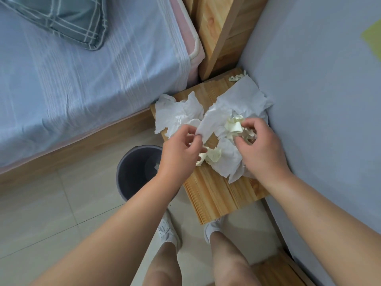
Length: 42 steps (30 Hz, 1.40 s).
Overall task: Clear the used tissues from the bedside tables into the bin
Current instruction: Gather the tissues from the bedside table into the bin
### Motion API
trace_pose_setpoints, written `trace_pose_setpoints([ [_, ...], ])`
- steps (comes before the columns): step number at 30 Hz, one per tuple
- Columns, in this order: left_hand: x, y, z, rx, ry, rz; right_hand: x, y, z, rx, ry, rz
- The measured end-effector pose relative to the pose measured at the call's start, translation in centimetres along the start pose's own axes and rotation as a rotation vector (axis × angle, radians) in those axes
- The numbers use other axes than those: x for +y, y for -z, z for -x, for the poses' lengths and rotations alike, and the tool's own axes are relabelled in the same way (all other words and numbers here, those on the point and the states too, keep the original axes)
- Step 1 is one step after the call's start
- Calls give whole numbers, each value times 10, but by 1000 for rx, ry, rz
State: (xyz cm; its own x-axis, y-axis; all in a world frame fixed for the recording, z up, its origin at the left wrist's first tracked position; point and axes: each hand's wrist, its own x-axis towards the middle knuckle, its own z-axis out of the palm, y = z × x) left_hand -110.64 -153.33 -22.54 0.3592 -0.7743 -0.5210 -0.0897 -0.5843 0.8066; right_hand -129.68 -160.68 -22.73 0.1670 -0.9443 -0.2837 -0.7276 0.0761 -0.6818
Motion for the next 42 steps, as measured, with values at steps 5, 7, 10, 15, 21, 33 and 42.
trace_pose_setpoints([
  [5,-14,56,33,161,20,324,-31,-8,44,36,-41,-175],
  [7,-38,82,45,282,119,440,-44,-23,63,-5,-37,-249],
  [10,-88,118,61,412,385,611,-58,-60,89,-113,-28,-262],
  [15,-180,149,77,376,643,672,-59,-144,110,-316,-108,-249],
  [21,-247,147,53,489,690,420,-32,-232,101,-435,-165,-97],
  [33,-266,139,31,352,773,426,-9,-248,89,-532,-217,119],
  [42,-175,99,32,208,443,115,-30,-138,92,-543,-121,63],
])
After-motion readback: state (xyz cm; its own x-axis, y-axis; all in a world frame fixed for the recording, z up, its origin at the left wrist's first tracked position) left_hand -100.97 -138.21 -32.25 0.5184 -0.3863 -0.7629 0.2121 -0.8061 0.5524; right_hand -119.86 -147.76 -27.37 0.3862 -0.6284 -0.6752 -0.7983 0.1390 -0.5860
